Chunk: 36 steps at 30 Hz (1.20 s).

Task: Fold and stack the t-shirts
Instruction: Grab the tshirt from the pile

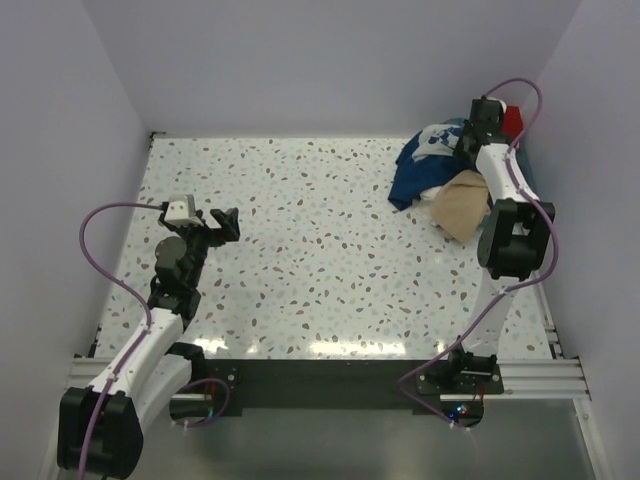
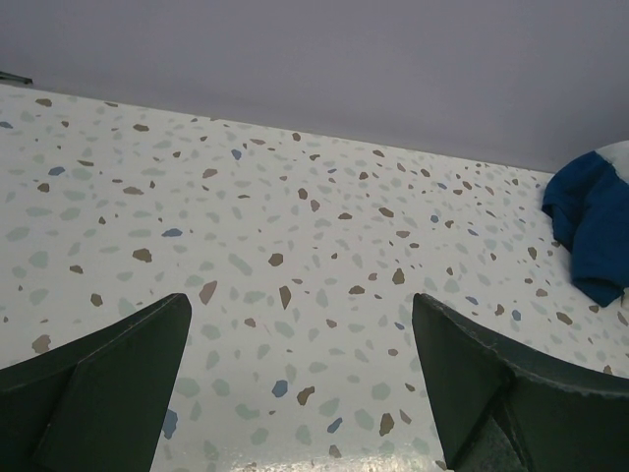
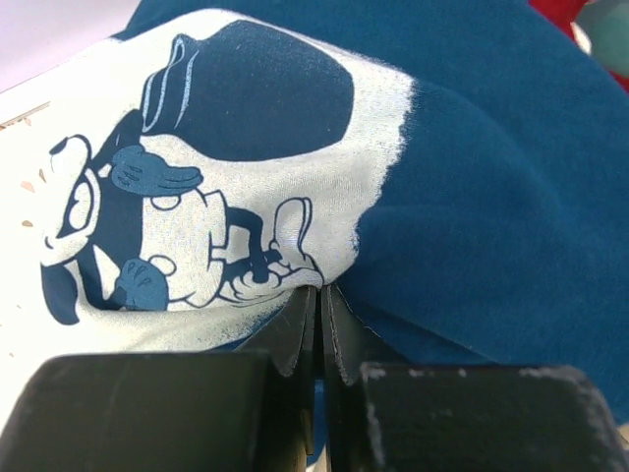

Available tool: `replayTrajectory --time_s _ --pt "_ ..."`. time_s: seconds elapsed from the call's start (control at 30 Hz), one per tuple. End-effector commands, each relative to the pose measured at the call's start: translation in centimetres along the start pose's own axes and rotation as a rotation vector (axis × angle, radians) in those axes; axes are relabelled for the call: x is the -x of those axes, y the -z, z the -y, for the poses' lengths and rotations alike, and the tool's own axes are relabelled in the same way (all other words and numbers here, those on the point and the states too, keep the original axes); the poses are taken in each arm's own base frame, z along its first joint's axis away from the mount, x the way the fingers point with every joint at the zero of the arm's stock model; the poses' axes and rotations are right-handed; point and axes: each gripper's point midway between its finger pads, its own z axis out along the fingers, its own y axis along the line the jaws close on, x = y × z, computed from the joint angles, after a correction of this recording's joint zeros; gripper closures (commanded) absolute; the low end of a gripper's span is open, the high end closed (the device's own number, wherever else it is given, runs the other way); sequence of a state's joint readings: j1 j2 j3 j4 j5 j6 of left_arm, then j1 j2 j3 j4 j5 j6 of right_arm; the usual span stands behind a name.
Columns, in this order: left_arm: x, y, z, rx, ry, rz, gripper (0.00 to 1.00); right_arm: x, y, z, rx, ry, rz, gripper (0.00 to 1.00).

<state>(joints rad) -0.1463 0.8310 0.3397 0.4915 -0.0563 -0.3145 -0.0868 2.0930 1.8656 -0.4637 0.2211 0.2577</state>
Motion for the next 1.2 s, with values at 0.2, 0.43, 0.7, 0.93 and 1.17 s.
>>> replayTrajectory --time_s 0.2,0.43,0.7,0.93,1.17 --pt "1.1 -0.1 0.4 -0.013 0.010 0.045 0.00 13.3 13.4 1.7 -0.023 -0.064 0.345 1.00" --pt "1.2 -0.1 0.5 -0.020 0.009 0.047 0.00 21.1 19.4 2.5 -0.063 -0.090 0.529 1.00" --pt "1.2 -0.2 0.5 -0.020 0.010 0.045 0.00 25.4 25.5 3.1 -0.032 -0.170 0.723 1.00" --pt "1.2 -0.3 0.3 -0.010 0.005 0.041 0.00 27.1 33.9 -0.9 0.164 -0.145 0.872 1.00" --pt "1.4 0.0 0.0 0.009 0.005 0.050 0.00 27.4 42.2 -6.0 0.468 -0.123 0.978 1.00"
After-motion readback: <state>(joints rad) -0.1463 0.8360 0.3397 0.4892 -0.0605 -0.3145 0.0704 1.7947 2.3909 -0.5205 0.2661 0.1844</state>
